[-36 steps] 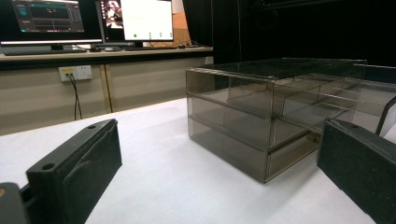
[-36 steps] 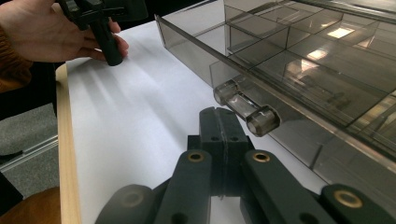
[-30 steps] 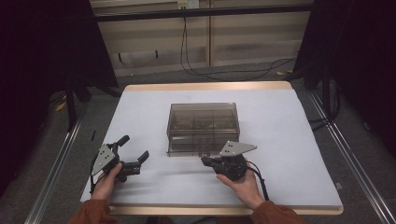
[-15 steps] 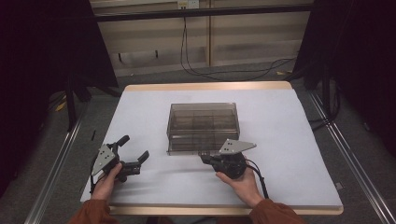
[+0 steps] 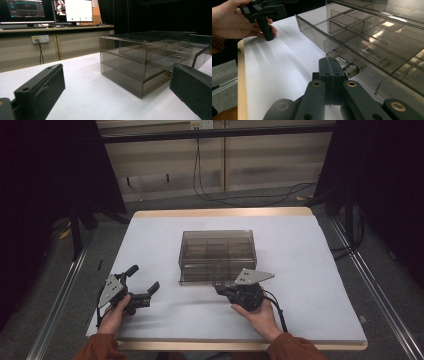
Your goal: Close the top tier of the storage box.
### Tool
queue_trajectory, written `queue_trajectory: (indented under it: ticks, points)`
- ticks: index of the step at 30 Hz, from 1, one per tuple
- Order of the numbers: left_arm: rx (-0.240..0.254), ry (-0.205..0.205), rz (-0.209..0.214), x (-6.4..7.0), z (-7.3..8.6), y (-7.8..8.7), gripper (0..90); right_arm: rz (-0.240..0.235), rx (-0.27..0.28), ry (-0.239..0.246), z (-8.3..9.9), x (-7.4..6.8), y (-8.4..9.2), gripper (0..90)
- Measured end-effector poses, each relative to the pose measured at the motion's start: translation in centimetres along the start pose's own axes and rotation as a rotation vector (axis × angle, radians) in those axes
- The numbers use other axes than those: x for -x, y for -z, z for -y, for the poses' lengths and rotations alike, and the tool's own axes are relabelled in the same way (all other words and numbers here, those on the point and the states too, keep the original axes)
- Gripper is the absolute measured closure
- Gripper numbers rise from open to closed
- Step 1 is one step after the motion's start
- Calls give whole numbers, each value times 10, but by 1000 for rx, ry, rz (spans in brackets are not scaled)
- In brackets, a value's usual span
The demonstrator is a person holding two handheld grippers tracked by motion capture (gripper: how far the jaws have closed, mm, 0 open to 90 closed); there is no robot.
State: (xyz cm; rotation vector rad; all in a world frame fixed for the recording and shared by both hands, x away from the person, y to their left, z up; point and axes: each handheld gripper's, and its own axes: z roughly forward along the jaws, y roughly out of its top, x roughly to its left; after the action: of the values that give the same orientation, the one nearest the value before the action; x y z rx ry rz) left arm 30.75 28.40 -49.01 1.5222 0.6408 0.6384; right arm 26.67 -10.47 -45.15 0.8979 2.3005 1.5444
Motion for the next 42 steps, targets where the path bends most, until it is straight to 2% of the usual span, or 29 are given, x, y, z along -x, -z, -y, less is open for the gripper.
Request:
queue_trajectory:
  ticks: [7, 16, 24, 42]
  points:
    - [0, -1, 0, 0, 0, 0, 0, -4, 0, -14, 0, 2, -2, 900]
    - [0, -1, 0, 0, 0, 0, 0, 9, 0, -9, -1, 4, -3, 900]
    - [0, -1, 0, 0, 0, 0, 0, 20, 12, -31, -1, 9, -4, 900]
    - [-1, 1, 4, 0, 0, 0, 0, 35, 37, -12, -4, 12, -3, 900]
